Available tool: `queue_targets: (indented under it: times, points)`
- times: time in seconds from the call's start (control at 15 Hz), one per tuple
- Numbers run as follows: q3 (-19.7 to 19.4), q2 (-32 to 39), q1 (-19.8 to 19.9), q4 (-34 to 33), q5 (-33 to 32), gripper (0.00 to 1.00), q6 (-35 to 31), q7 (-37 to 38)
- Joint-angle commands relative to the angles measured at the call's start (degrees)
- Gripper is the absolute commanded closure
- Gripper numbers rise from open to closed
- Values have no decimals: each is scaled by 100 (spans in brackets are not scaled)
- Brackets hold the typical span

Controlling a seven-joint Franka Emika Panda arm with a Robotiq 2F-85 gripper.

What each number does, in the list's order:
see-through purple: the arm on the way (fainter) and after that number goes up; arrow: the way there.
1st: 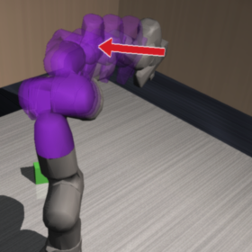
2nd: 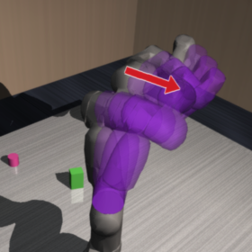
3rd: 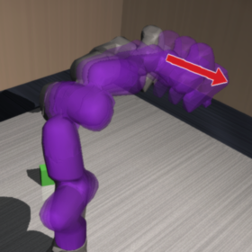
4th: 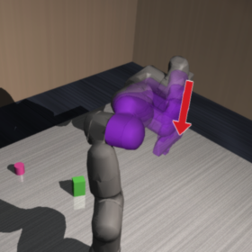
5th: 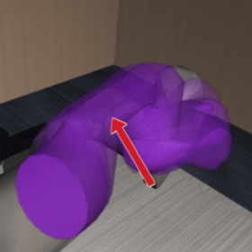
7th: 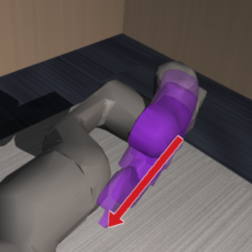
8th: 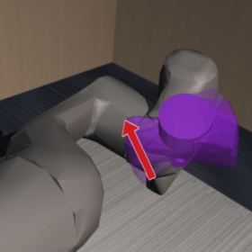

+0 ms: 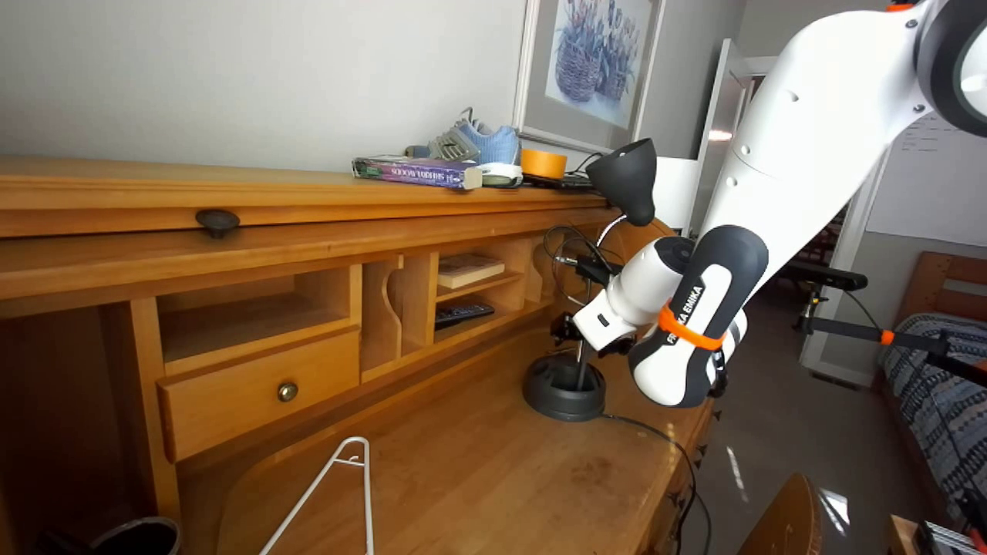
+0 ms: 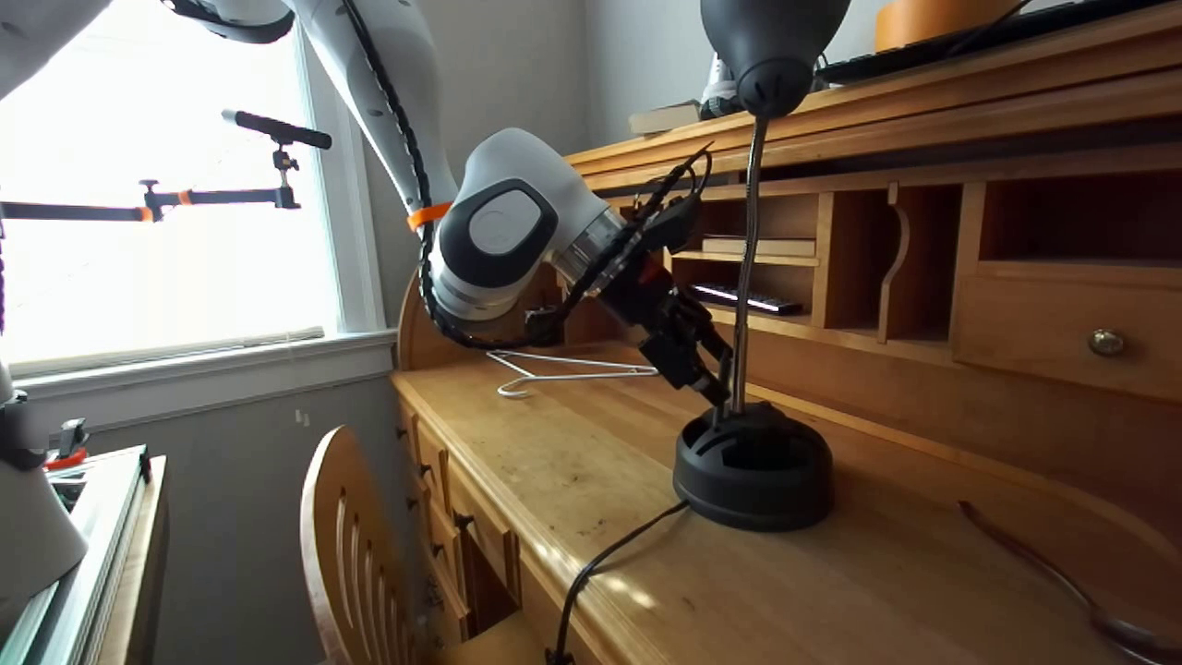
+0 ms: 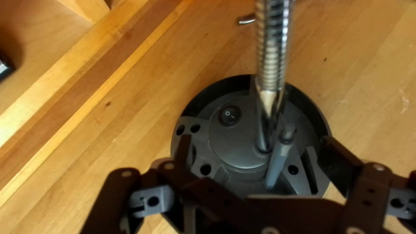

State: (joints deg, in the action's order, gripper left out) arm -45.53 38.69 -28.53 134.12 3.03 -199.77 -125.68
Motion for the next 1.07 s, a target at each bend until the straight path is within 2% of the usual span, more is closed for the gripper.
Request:
queue_targets:
  times: [0.0, 0.53, 0.8, 1.0]
  points:
    - [-74, -68, -61, 80, -141, 0, 62, 143]
    - [-245, -778, -279, 871, -205, 0, -91, 227]
    - [114, -1754, 73, 1518, -726, 0, -395, 21]
    - [409, -2540, 402, 1996, -1071, 0, -296, -105]
